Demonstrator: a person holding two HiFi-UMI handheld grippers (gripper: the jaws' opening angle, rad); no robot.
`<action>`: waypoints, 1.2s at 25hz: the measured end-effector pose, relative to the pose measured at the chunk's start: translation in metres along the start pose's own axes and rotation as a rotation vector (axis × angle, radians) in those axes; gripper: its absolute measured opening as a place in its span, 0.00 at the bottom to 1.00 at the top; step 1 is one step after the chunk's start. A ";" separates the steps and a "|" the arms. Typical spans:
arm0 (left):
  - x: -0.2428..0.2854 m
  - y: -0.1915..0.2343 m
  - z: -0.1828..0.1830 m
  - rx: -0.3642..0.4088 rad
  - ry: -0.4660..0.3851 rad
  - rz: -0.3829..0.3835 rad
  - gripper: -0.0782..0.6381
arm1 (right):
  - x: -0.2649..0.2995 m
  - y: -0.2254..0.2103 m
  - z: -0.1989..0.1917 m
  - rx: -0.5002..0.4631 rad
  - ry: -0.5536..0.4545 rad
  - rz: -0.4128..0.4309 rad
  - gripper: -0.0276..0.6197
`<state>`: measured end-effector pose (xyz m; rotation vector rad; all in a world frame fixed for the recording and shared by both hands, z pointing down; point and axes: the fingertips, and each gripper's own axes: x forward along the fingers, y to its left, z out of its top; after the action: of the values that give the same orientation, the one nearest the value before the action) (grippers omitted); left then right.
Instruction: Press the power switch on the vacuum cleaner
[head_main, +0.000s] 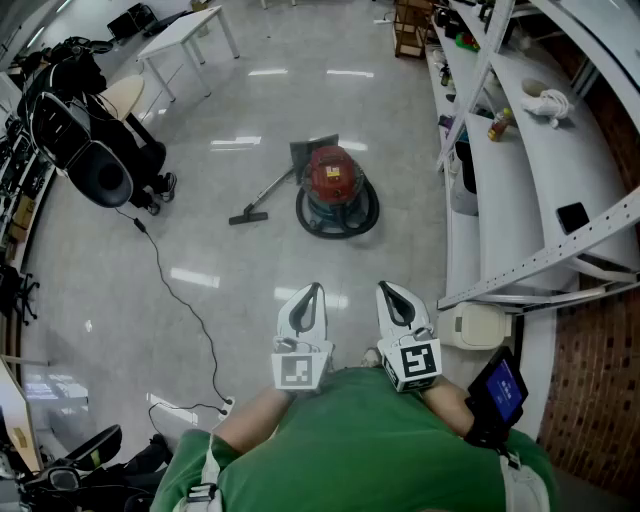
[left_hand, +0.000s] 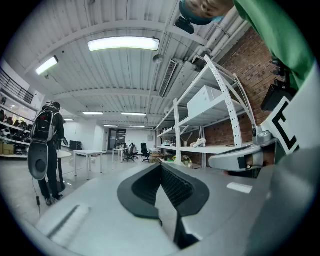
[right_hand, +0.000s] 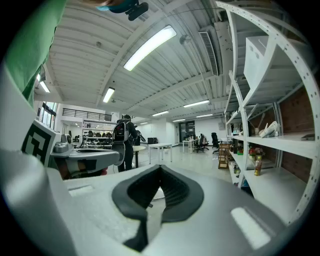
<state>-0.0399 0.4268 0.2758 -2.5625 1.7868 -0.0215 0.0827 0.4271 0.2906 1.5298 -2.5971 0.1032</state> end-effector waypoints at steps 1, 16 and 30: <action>0.000 0.000 0.001 -0.004 0.004 0.000 0.12 | 0.001 0.000 0.001 0.000 -0.003 0.000 0.05; 0.003 0.003 -0.002 -0.013 0.017 0.005 0.12 | 0.006 -0.001 -0.005 0.019 0.013 0.002 0.05; 0.019 -0.009 -0.005 0.006 0.049 0.024 0.12 | 0.010 -0.025 -0.009 0.022 0.045 0.008 0.05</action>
<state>-0.0249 0.4117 0.2809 -2.5576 1.8314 -0.0901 0.1007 0.4071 0.3006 1.5069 -2.5755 0.1649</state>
